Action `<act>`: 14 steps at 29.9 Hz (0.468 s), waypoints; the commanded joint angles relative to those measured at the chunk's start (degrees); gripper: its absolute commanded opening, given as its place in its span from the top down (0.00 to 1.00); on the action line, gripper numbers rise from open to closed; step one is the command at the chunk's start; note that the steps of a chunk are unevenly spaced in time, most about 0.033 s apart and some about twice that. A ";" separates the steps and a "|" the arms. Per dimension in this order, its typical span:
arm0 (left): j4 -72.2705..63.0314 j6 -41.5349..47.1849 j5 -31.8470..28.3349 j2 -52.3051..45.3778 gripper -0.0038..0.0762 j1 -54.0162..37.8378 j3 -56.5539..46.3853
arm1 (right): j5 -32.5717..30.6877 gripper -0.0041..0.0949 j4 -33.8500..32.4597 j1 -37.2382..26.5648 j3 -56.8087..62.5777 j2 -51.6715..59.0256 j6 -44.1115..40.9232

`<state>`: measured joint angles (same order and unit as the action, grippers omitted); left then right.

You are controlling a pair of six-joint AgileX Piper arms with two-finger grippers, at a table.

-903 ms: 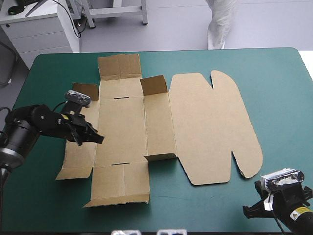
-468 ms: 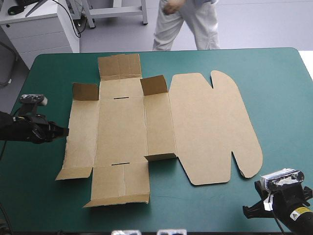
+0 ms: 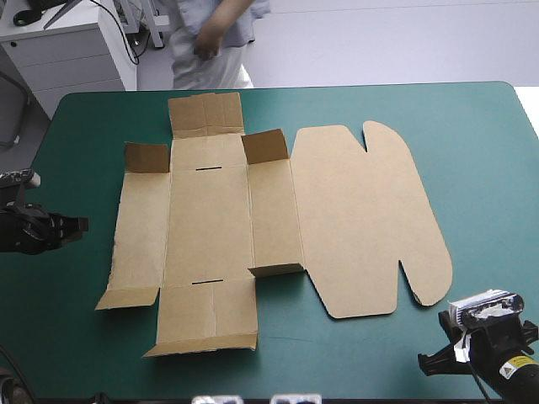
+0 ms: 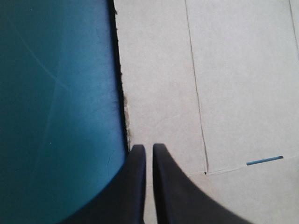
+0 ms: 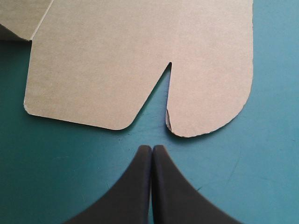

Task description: Fold the box

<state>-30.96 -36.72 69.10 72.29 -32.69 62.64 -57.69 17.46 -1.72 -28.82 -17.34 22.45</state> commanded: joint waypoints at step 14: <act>-5.19 -3.23 1.46 10.61 0.22 -0.04 1.85 | 3.43 0.98 0.98 0.01 -1.42 -0.50 0.99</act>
<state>-31.96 -37.84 68.98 82.00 -32.86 62.75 -57.69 17.46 -1.72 -28.82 -17.34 22.89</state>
